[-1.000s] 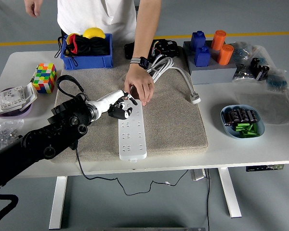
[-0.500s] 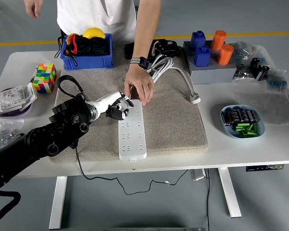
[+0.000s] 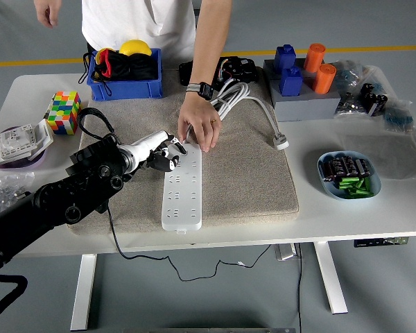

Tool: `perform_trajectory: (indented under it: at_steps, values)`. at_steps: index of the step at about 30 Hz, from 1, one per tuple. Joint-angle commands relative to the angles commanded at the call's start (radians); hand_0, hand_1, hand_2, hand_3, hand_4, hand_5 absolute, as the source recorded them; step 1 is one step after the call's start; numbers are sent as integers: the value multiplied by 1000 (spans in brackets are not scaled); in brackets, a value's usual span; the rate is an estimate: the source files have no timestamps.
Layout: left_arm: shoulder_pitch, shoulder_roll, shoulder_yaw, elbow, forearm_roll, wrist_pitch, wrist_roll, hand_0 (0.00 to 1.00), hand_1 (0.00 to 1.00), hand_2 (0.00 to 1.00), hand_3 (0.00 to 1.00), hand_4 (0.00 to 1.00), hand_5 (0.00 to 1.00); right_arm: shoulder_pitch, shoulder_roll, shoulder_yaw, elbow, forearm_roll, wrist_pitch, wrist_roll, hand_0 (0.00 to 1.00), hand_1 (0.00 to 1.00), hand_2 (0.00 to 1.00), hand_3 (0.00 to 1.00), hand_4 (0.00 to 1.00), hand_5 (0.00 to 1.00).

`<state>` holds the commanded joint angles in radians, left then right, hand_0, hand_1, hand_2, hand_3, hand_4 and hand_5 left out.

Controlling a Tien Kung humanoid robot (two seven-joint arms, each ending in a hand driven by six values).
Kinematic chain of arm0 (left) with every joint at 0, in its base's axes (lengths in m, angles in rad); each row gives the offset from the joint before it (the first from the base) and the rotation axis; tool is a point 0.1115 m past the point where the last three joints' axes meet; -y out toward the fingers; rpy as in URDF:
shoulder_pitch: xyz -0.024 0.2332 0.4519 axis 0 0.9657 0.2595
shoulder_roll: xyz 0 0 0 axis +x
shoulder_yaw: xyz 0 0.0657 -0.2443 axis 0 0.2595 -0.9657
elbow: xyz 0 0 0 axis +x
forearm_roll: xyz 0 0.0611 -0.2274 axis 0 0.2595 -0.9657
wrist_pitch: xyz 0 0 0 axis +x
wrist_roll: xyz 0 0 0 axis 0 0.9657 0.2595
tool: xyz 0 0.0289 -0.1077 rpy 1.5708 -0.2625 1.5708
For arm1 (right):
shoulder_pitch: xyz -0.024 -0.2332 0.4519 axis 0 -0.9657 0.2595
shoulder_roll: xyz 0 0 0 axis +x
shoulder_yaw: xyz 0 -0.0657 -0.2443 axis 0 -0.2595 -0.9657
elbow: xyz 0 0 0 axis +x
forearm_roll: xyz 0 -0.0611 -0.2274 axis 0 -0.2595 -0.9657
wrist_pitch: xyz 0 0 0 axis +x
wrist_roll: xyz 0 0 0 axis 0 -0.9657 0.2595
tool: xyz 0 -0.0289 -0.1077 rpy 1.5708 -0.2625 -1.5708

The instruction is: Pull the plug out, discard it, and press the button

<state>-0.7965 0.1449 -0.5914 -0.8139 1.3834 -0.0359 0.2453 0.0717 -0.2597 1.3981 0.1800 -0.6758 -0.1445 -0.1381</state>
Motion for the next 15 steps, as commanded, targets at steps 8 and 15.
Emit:
perform_trajectory:
  at_steps: [8,15]
  values:
    - [-5,-2,19,21,-1,-1,4,15,45,50,667,421,2,1,0,-2,0,1,0,1,743,654,640,612,649,469]
    - [-5,-6,28,8,-4,-2,4,15,45,50,667,421,2,0,1,1,0,-1,0,1,743,653,640,612,648,468]
